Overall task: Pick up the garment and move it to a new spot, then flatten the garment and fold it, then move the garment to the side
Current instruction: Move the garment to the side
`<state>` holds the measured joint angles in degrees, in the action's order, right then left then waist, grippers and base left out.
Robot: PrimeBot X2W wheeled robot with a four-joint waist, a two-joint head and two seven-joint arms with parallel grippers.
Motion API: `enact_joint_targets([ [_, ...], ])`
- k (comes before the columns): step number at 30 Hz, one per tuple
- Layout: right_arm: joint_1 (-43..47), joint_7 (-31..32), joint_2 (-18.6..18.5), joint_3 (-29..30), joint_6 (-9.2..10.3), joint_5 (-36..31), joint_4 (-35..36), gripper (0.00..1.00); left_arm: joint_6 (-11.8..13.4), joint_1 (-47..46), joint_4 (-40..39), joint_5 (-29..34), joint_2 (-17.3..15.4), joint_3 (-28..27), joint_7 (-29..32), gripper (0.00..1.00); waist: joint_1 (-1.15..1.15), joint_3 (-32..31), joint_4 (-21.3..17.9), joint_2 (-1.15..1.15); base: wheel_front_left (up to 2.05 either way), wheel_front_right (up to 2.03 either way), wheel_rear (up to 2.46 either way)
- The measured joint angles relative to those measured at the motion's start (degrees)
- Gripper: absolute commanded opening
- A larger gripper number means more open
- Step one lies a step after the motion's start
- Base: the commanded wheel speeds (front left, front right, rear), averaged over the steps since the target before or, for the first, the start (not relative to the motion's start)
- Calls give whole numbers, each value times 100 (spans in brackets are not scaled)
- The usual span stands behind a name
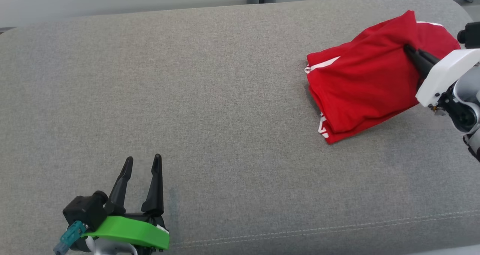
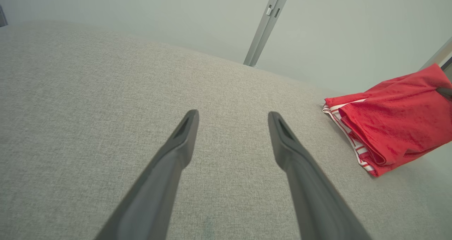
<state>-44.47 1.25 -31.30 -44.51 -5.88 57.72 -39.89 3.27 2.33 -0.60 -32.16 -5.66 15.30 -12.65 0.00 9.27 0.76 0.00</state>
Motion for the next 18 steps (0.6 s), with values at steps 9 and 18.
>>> enact_joint_targets([
  [9, -480, 326, -335, 82, 192, -127, -229, 0, -26, -89, 2, 0, 18, 100, 1, 100, 0, 83, 175, 0, 0, 0, 0],
  [18, -967, 586, -422, 81, 268, -232, -363, 0, -26, -136, -31, 16, 4, 94, 3, 100, 0, 234, 303, 0, 0, 0, 0],
])
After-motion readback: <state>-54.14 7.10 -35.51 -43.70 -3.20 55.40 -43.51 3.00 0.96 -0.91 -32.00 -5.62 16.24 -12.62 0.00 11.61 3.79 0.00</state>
